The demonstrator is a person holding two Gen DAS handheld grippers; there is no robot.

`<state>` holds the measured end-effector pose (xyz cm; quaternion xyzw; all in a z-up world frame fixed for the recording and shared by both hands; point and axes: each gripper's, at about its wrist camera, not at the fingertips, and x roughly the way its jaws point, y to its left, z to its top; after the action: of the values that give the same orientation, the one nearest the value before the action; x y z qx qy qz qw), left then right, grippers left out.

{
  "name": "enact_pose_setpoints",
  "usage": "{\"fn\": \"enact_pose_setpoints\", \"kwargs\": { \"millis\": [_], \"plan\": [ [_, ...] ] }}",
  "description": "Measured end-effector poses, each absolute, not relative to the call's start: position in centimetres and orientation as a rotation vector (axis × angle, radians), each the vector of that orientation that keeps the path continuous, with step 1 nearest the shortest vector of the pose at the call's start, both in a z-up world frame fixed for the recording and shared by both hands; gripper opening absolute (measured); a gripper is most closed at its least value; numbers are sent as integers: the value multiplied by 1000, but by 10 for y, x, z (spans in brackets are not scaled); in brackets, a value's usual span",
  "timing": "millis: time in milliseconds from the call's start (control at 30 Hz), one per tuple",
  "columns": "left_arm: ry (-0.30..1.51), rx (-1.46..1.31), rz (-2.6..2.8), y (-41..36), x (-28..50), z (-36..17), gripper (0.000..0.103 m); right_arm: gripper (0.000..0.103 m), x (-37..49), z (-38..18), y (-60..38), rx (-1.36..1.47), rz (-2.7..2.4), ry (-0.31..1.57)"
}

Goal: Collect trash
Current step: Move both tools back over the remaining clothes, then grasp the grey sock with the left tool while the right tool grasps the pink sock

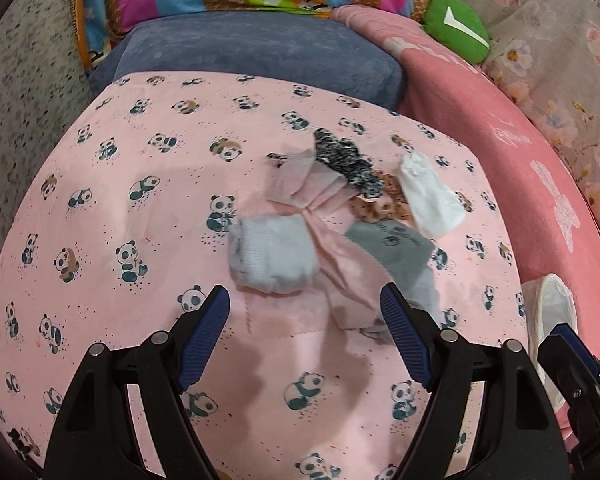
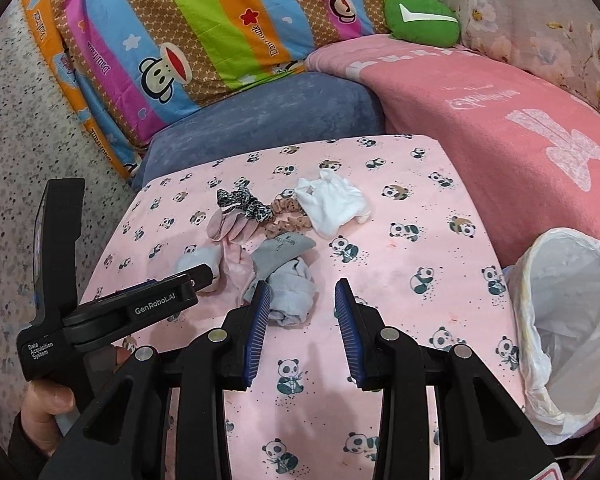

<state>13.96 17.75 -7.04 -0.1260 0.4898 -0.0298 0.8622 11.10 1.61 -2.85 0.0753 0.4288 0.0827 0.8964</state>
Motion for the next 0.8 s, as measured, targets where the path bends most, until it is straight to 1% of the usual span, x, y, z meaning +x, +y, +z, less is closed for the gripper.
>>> {"fn": "enact_pose_setpoints", "kwargs": {
  "millis": [300,367,467,533,567,667,800],
  "plan": [
    [1075,-319,-109,192,164,-90,73,36,139,-50,50,133,204,941],
    [1090,-329,-121,195,169,-95,67,36,146,-54,56,126,211,950],
    [1109,-353,-137,198,174,-100,54,36,156,-60,65,114,221,961],
    [1118,-370,-157,201,176,-102,47,36,164,-65,72,106,231,969],
    [1120,-377,-165,203,176,-102,47,36,166,-67,74,101,236,973],
    [1116,-394,-178,208,175,-101,40,36,176,-75,84,78,247,990],
    [1100,-414,-171,216,172,-96,38,36,185,-85,94,55,257,1010]
  ]
}}
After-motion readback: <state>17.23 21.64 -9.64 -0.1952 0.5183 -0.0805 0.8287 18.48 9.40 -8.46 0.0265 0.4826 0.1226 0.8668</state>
